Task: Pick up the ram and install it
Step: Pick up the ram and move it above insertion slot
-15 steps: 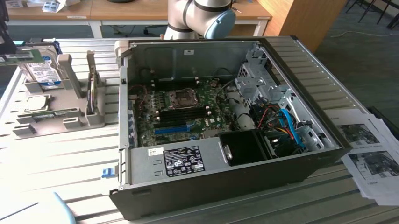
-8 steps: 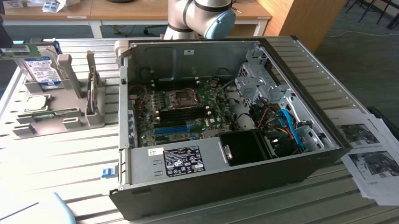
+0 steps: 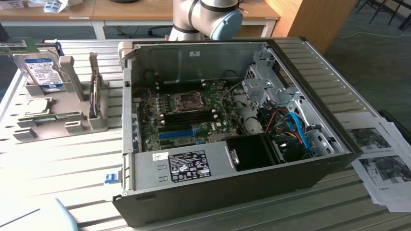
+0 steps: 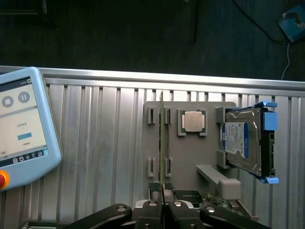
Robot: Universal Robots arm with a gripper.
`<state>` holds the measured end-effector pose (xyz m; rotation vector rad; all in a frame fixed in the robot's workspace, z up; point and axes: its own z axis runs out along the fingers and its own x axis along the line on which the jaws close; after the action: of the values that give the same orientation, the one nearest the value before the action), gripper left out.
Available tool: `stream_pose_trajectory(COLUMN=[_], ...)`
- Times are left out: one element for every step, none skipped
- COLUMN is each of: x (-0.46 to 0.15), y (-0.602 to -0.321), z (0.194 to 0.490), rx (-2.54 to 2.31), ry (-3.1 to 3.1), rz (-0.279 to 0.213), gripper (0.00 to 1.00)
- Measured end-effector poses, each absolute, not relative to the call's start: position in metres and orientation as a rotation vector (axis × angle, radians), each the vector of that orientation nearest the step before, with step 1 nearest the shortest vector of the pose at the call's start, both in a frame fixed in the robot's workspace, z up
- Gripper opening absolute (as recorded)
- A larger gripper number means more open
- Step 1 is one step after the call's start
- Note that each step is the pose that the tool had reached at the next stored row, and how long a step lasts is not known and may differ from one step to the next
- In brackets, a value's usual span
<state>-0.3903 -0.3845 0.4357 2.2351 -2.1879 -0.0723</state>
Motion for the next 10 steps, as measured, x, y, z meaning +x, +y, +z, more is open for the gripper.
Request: stream_pose_trajectory(x=[-0.3903, -0.3903, -0.3903, -0.3903, -0.3903, -0.3897, -0.3884, -0.3867, -0.3848, -0.3828], y=[-0.3845, -0.3845, -0.3845, -0.3845, -0.3845, -0.3845, -0.3846, -0.3845, -0.3845, -0.3845], z=[0.4357, 0.4357, 0.4358, 0.4357, 0.4358, 0.4359, 0.4359, 0.4358, 0.4357, 0.4358], rx=[2.235, 2.235, 2.235, 2.235, 2.235, 2.235, 2.235, 2.234, 2.234, 2.233], ry=[-2.188, -2.188, -2.188, -2.188, -2.188, -2.188, -2.187, -2.187, -2.187, -2.186], rz=[-0.072, -0.072, -0.072, -0.072, -0.072, -0.072, -0.073, -0.074, -0.075, -0.077], gripper=[0.11, 0.11, 0.11, 0.11, 0.11, 0.11, 0.11, 0.11, 0.11, 0.11])
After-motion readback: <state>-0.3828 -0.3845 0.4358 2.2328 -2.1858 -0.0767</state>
